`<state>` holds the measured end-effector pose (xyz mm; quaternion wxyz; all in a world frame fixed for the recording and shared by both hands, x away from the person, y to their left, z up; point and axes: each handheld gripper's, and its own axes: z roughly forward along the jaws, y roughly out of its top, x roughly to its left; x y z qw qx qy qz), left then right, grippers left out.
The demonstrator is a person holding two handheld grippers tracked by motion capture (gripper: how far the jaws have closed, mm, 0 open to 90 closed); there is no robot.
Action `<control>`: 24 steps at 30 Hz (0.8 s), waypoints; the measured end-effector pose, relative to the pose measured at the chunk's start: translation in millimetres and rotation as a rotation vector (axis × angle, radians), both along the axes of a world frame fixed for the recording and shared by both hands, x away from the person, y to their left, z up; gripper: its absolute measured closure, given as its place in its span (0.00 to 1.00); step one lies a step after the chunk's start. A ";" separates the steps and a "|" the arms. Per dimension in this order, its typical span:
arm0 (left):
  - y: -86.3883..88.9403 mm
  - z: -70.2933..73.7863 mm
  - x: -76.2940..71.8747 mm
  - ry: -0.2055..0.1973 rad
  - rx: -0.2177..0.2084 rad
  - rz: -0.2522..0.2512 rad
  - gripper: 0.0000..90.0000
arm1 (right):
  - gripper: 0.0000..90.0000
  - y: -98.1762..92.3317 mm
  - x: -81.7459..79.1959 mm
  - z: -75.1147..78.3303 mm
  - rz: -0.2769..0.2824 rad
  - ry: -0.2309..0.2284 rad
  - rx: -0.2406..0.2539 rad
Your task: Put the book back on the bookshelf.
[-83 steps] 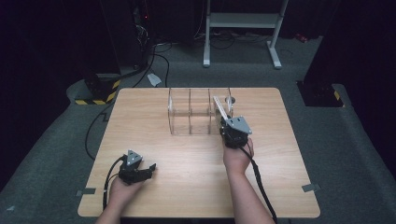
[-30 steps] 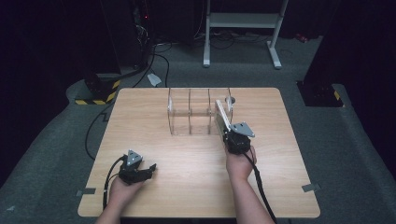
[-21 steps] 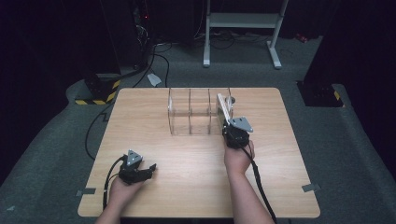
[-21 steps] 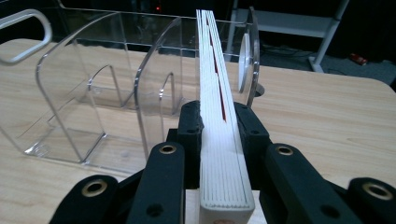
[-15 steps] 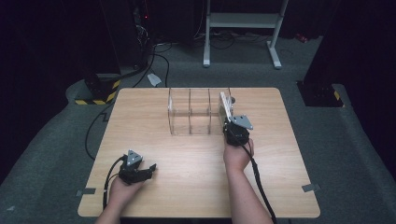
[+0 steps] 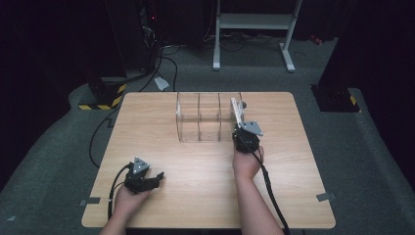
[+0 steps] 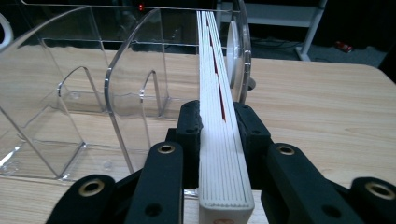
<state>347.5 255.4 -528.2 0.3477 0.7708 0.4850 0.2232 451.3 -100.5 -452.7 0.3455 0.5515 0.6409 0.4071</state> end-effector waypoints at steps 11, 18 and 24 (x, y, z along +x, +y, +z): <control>0.0 0.1 -0.1 0.001 0.001 -0.002 0.34 | 0.63 -11.0 -18.2 2.3 0.066 -0.020 0.047; 0.0 0.0 0.0 0.000 0.001 -0.003 0.34 | 0.61 -22.1 -41.1 -6.0 0.101 -0.037 0.049; -0.1 0.0 0.0 -0.001 0.001 -0.006 0.34 | 0.64 -23.4 -45.9 -17.4 0.124 -0.004 0.050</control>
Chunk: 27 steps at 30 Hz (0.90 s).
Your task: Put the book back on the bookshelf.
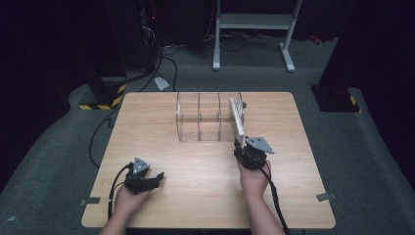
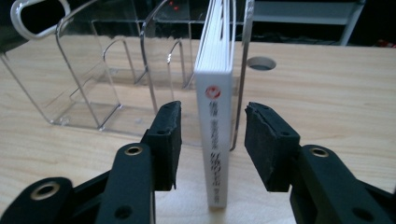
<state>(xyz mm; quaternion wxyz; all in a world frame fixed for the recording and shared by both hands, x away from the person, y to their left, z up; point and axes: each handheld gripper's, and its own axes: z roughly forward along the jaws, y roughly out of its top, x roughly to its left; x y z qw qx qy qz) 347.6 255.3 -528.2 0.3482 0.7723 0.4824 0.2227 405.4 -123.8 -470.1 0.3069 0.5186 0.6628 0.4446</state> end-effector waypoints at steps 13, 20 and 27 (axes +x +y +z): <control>-0.2 0.0 -0.1 0.001 -0.001 -0.003 0.34 | 0.76 -0.1 0.0 -14.2 0.015 0.033 -0.003; -0.3 0.0 -0.2 0.001 -0.002 -0.005 0.34 | 0.81 0.5 3.2 -12.0 0.002 0.038 0.011; -0.3 0.0 -0.3 0.002 -0.002 -0.006 0.34 | 0.82 2.6 6.2 -11.4 -0.022 0.046 0.026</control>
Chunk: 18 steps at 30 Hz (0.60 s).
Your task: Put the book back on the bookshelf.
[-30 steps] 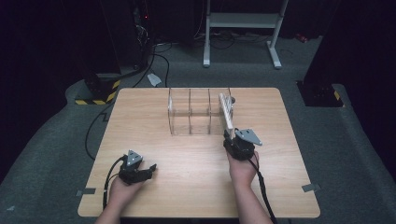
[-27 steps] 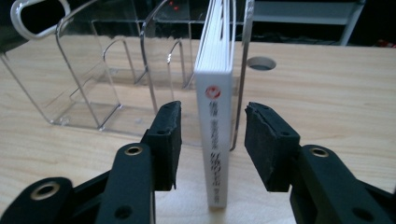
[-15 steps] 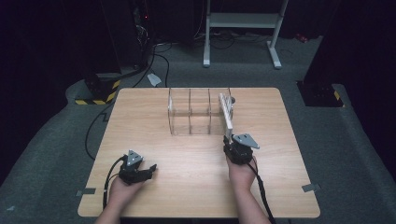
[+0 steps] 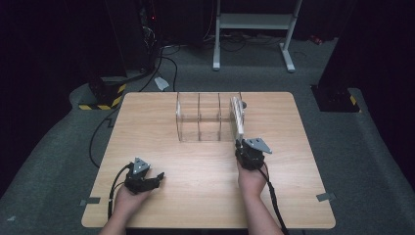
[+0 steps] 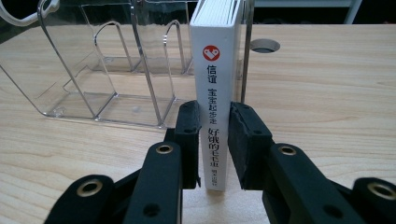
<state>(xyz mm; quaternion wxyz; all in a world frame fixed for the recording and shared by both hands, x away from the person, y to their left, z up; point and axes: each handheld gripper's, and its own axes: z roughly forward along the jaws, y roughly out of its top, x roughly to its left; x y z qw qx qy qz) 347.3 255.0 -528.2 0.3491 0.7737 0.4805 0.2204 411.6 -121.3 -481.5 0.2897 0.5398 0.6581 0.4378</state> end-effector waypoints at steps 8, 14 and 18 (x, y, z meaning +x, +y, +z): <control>0.0 0.0 0.0 0.000 0.000 0.000 0.34 | 0.82 2.0 3.1 -0.5 -0.015 0.002 0.011; 0.0 0.0 0.0 0.000 0.000 -0.001 0.34 | 0.82 3.5 6.6 -0.3 -0.025 0.003 0.012; 0.1 0.0 0.0 0.000 0.001 -0.001 0.34 | 0.82 4.6 8.5 -0.4 -0.028 0.001 0.011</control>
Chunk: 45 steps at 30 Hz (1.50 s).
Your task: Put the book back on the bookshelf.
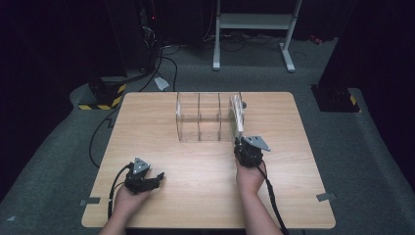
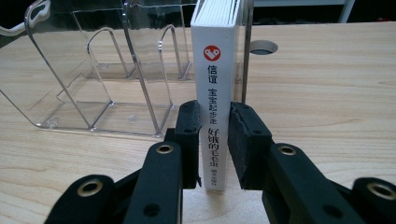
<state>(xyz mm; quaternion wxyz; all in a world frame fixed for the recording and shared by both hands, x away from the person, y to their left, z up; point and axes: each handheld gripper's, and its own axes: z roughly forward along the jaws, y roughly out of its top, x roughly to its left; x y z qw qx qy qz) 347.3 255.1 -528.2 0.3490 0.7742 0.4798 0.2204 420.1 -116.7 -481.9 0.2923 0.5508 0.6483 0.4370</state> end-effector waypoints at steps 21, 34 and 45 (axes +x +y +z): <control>0.2 0.1 -0.1 0.000 0.002 -0.004 0.34 | 0.81 1.8 7.3 0.2 -0.011 -0.001 -0.004; 0.2 0.1 -0.3 -0.001 0.002 -0.005 0.34 | 0.80 2.8 9.7 3.0 -0.010 -0.006 -0.004; 0.4 0.2 -0.3 -0.001 0.004 -0.006 0.34 | 0.63 1.8 9.0 6.5 0.010 -0.016 -0.005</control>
